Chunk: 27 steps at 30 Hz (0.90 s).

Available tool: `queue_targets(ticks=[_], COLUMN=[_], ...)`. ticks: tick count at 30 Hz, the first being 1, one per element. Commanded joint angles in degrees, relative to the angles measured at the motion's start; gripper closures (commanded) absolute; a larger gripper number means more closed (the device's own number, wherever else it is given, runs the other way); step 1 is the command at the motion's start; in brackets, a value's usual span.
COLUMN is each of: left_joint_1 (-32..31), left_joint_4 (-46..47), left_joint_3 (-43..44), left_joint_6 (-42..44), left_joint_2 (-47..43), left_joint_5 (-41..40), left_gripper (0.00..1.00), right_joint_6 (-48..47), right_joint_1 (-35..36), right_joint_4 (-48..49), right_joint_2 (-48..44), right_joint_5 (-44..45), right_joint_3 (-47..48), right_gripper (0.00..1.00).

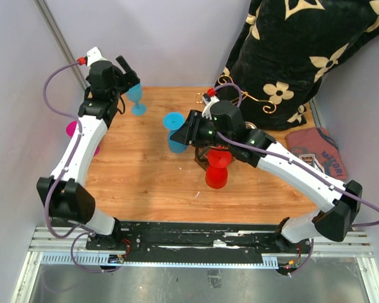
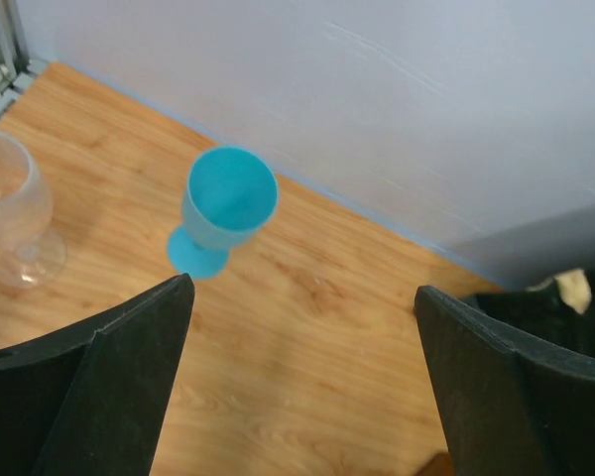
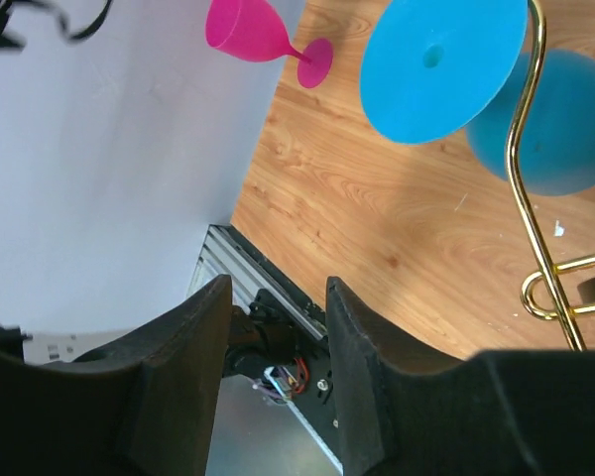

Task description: Take the wine glass off the wine glass rack

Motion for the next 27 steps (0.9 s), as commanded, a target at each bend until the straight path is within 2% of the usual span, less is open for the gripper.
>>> queue_targets(ticks=[1, 6, 12, 18, 27], left_joint_1=[-0.01, -0.01, -0.01, 0.04, -0.01], left_joint_4=[-7.04, -10.25, -12.76, -13.04, -12.26], left_joint_3=[-4.21, -4.48, -2.64, -4.03, -4.44], left_joint_6=[-4.93, -4.71, -4.20, -4.25, -3.17], left_joint_2=[-7.31, -13.00, -15.31, -17.14, -18.66], left_joint_5=[4.38, 3.69, 4.63, 6.33, 7.41], left_gripper=[0.00, 0.00, 0.00, 0.00, 0.00], right_joint_6=[7.69, 9.66, 11.14, 11.90, 13.84], right_joint_1=[-0.69, -0.69, -0.93, -1.64, -4.11], right_joint_4=[3.25, 2.48, 3.11, 5.07, 8.17], right_joint_2=[2.20, 4.85, 7.65, 8.97, 8.96], right_joint_5=[2.40, 4.02, 5.93, 9.64, 10.02], right_joint_3=[0.88, 1.10, 1.21, 0.63, -1.34], right_gripper=[0.57, 0.52, 0.52, 0.55, 0.59])
